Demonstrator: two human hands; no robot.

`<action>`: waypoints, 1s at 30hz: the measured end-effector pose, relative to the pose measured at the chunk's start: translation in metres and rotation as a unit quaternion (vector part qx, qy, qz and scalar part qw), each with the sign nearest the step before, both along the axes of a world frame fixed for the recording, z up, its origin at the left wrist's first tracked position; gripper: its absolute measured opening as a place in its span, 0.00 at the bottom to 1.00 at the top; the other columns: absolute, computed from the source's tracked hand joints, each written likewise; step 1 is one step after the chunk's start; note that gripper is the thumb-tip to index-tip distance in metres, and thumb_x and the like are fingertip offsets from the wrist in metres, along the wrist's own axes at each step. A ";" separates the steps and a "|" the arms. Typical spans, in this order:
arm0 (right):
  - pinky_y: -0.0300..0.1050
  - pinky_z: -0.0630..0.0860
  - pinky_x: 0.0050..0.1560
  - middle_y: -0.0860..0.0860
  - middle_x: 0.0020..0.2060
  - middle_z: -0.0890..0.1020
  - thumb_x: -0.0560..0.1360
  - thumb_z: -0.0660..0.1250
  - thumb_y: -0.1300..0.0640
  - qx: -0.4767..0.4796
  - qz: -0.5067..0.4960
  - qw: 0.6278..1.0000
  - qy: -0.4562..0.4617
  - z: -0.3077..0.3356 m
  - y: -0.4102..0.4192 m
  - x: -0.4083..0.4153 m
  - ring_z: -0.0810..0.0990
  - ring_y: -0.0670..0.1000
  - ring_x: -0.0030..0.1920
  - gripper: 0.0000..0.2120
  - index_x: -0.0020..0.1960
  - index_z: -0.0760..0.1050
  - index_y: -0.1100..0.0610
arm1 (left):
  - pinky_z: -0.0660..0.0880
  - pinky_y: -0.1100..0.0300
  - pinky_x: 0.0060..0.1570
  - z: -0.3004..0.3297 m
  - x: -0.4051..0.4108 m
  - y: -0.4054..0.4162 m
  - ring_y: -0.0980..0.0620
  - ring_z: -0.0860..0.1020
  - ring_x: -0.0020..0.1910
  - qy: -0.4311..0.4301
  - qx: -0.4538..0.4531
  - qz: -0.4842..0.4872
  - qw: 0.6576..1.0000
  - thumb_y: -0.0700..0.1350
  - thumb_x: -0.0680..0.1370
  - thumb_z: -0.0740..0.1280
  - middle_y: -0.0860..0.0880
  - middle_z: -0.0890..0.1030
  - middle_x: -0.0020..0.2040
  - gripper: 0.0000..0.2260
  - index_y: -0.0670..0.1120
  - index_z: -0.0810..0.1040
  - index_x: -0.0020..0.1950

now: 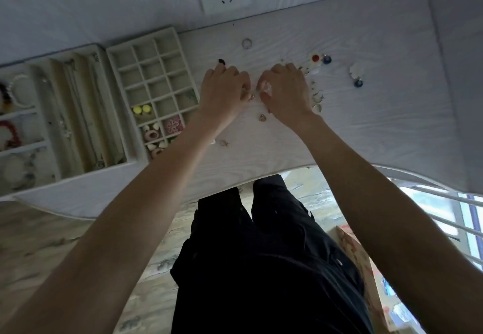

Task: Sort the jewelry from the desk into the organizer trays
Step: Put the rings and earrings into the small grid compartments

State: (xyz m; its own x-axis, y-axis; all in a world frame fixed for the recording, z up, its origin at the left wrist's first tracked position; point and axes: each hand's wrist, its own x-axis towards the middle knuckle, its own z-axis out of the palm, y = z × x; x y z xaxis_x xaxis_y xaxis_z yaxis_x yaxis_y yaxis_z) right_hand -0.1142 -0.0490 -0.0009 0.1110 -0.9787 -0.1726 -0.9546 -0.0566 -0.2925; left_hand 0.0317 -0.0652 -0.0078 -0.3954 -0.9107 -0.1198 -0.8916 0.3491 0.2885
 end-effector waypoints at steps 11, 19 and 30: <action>0.32 0.72 0.39 0.42 0.36 0.79 0.71 0.71 0.62 0.005 -0.193 0.898 -0.396 0.036 0.028 0.056 0.77 0.40 0.37 0.06 0.42 0.76 0.53 | 0.76 0.66 0.45 0.030 0.058 0.030 0.62 0.80 0.42 0.478 0.167 0.237 0.829 0.39 0.75 0.70 0.54 0.81 0.42 0.05 0.44 0.79 0.50; 0.50 0.74 0.45 0.44 0.33 0.79 0.70 0.71 0.60 -0.071 -0.153 0.952 -0.254 0.007 0.025 0.119 0.77 0.50 0.37 0.03 0.41 0.77 0.55 | 0.77 0.65 0.50 0.013 0.112 0.026 0.61 0.78 0.43 0.347 0.132 0.287 0.883 0.40 0.76 0.69 0.53 0.81 0.45 0.08 0.46 0.80 0.55; 0.48 0.71 0.45 0.54 0.46 0.80 0.66 0.69 0.63 -0.165 -0.089 0.976 -0.115 -0.005 0.036 0.127 0.75 0.58 0.48 0.08 0.44 0.80 0.56 | 0.70 0.61 0.59 0.017 0.140 0.028 0.55 0.76 0.55 0.202 0.050 0.171 0.963 0.40 0.78 0.63 0.51 0.78 0.59 0.12 0.49 0.78 0.61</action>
